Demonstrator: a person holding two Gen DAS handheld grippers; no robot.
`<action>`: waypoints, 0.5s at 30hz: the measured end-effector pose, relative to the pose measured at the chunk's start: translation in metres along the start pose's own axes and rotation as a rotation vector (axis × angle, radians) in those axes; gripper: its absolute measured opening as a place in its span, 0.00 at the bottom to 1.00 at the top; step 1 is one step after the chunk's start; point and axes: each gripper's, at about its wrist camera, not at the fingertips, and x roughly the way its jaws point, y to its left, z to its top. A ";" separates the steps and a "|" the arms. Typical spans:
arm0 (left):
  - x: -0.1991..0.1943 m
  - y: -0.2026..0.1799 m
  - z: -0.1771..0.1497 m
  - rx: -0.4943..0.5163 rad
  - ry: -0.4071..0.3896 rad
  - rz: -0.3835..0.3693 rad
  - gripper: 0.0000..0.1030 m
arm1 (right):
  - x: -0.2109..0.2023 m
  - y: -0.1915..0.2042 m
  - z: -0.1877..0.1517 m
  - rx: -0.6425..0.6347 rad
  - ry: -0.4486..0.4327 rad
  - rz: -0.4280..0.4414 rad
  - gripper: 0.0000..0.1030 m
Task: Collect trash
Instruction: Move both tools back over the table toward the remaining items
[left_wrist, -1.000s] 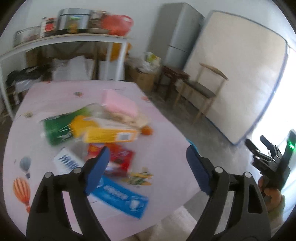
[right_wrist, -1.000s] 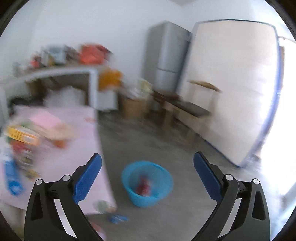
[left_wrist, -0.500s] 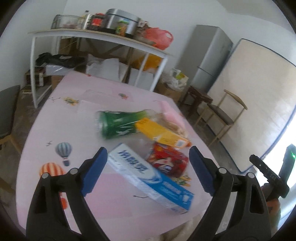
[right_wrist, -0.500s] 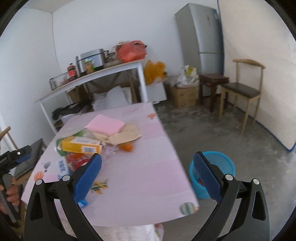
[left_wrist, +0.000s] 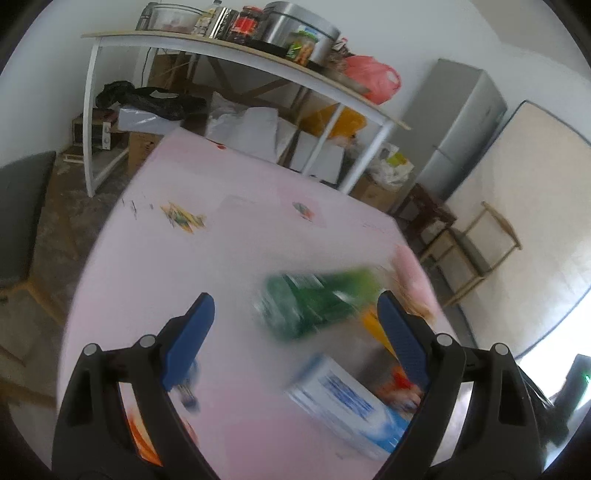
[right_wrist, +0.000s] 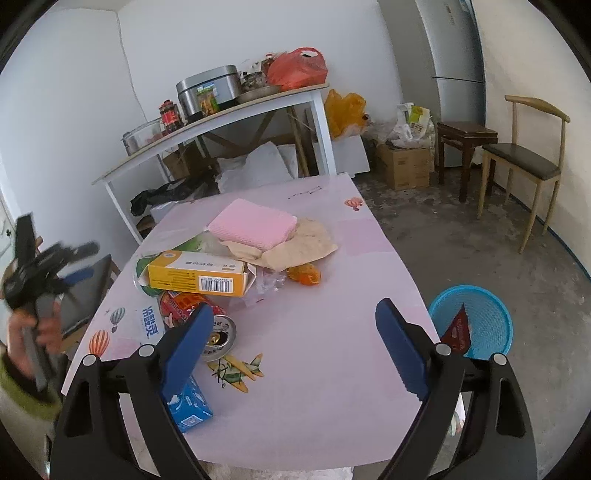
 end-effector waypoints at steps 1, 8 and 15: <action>0.005 0.000 0.007 0.029 0.010 -0.011 0.83 | 0.001 0.000 0.000 -0.005 0.003 0.001 0.84; 0.081 -0.005 0.083 0.297 0.181 -0.026 0.83 | 0.009 -0.004 0.005 0.008 0.022 0.004 0.84; 0.181 -0.011 0.120 0.244 0.297 0.027 0.82 | 0.020 -0.003 0.007 0.029 0.051 0.004 0.83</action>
